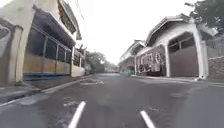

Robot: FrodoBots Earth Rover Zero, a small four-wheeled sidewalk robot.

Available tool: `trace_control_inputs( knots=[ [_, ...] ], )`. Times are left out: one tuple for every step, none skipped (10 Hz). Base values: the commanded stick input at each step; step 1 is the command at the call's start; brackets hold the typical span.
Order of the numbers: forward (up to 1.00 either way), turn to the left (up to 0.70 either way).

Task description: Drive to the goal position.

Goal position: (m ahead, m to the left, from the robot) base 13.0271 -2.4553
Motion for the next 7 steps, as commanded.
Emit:
trace_control_inputs(
  knots=[
    [0.7,0.0],
    [0.7,0.0],
    [0.7,0.0],
    [0.7,0.0],
    [0.7,0.0],
    [0.7,0.0],
    [0.7,0.0]
  ],
)
